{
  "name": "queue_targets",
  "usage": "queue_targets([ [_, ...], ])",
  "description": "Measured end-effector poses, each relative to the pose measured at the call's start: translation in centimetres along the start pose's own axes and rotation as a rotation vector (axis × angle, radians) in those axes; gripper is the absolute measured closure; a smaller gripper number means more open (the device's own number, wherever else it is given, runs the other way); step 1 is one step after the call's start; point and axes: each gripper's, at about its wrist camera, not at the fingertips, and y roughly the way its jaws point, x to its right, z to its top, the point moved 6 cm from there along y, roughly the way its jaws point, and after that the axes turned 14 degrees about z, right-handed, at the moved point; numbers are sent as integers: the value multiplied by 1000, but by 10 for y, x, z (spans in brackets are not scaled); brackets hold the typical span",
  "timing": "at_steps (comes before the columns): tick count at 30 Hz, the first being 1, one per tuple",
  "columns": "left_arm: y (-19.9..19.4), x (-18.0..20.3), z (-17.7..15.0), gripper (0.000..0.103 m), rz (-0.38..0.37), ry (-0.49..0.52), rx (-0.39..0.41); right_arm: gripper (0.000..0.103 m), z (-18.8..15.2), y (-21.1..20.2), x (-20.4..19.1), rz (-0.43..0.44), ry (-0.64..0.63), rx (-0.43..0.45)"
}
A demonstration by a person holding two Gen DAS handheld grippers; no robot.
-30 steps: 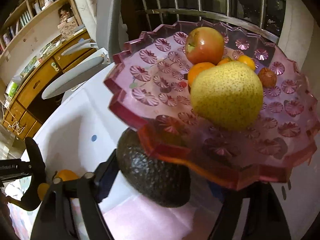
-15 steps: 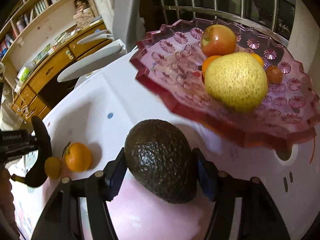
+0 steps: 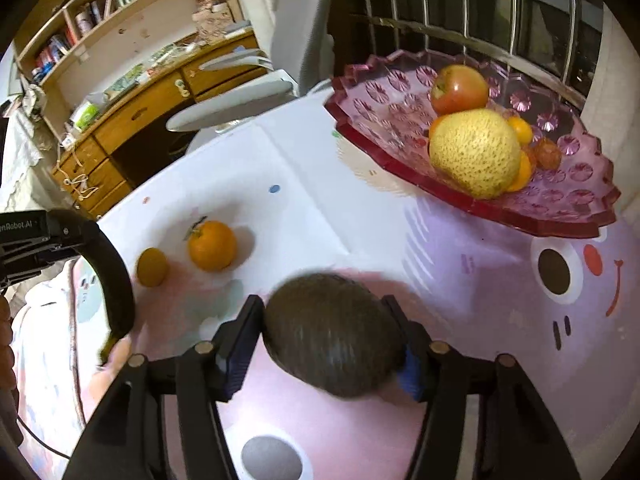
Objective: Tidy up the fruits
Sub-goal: 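Carry the banana and avocado over the pink bowl and open both tools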
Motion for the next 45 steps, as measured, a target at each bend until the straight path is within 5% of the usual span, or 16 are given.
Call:
queue_targets([
  [23,-161,50,-73,77,-61,-13,122,45,4,-114,2,76,-123,86],
  [34,-205,131,-91,77,-23,-83,157,45,54,-149,67,136,-200,57],
  [45,-214,229,-56,77,-37,-130,243,45,114,-161,130,186,-311,46],
])
